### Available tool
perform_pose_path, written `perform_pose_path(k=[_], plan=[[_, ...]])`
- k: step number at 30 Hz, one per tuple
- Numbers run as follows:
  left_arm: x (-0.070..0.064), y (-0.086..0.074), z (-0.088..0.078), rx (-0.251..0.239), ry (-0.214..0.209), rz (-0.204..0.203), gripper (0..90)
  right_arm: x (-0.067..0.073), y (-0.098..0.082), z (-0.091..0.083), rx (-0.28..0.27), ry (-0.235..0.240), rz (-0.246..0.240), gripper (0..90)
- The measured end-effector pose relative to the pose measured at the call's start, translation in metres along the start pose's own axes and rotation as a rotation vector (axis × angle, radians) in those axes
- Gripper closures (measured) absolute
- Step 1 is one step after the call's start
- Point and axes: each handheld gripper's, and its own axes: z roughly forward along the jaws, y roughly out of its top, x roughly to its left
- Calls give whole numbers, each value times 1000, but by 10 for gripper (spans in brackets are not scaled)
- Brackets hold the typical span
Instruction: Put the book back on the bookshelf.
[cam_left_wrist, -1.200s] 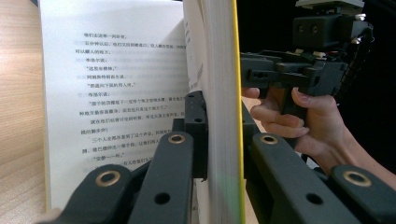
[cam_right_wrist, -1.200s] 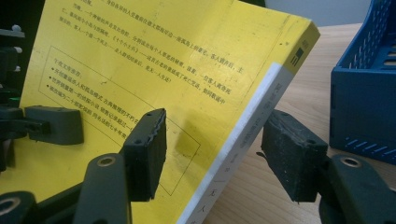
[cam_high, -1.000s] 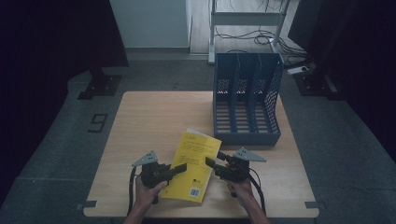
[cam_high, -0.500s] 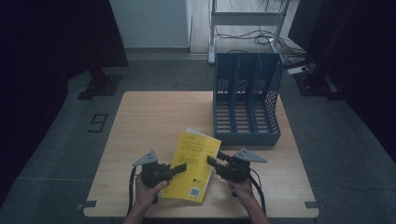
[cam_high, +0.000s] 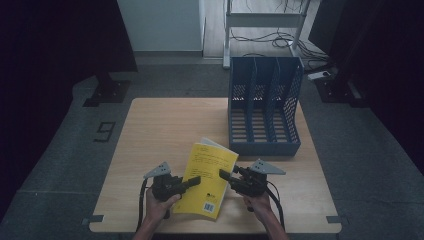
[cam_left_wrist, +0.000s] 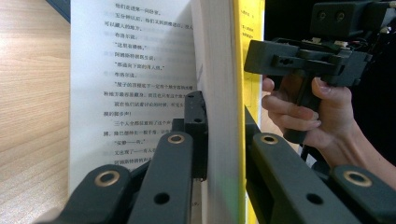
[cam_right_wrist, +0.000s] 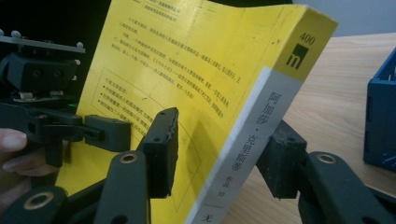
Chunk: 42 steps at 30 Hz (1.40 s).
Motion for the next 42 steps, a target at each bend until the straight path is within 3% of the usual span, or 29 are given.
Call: perform_pose_path(k=[6,18,21,32,42], plan=[[0,0,1,3,7,2,820,-1,0,1,6,-24,-6,573],[3,-1,3,7,66,25,714,2,3,-1,-2,4,-41,663],[1,-1,3,6,86,47,700,4,4,-2,-16,11,-58,678],[1,-2,5,-12,86,61,648,18,13,-9,-33,-3,-136,709],[2,-2,7,-6,102,71,582,19,14,-10,-31,-3,-154,709]])
